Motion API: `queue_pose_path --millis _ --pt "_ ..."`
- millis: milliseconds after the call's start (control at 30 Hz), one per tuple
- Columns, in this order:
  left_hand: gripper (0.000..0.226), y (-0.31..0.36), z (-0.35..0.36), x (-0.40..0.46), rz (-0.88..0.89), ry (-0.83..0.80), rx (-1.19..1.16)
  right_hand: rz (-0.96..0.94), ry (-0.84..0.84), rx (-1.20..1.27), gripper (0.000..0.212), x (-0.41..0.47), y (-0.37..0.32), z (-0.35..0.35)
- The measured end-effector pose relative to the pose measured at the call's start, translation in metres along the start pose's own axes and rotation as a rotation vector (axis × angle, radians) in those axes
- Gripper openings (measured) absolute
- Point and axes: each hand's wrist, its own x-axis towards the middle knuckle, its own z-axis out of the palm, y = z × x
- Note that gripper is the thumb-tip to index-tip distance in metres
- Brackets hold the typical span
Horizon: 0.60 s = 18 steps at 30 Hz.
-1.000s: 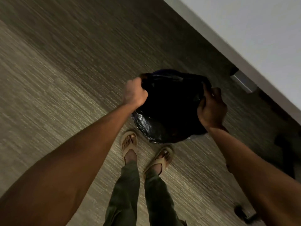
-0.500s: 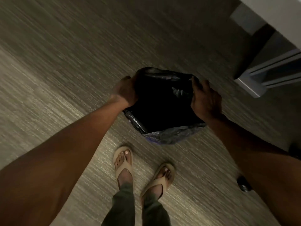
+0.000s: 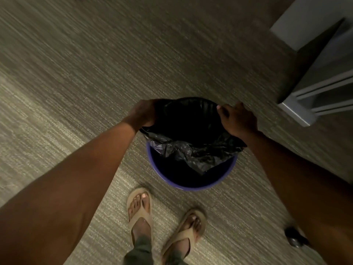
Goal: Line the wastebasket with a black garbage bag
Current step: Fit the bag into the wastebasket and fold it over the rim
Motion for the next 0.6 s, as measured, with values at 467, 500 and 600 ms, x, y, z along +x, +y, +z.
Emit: queue_pose_path --millis 467,500,600 --pt "0.027 -0.021 0.041 -0.045 -0.519 -0.042 -1.602 0.105 0.403 0.681 0.048 -0.124 0.017 0.049" --pt "0.028 -0.018 0.042 -0.044 -0.523 -0.012 -1.555 0.094 0.42 0.656 0.045 -0.128 0.019 0.053" --pt "0.019 -0.012 0.045 -0.032 -0.447 0.08 -1.318 0.097 0.452 0.599 0.041 -0.125 0.026 0.058"
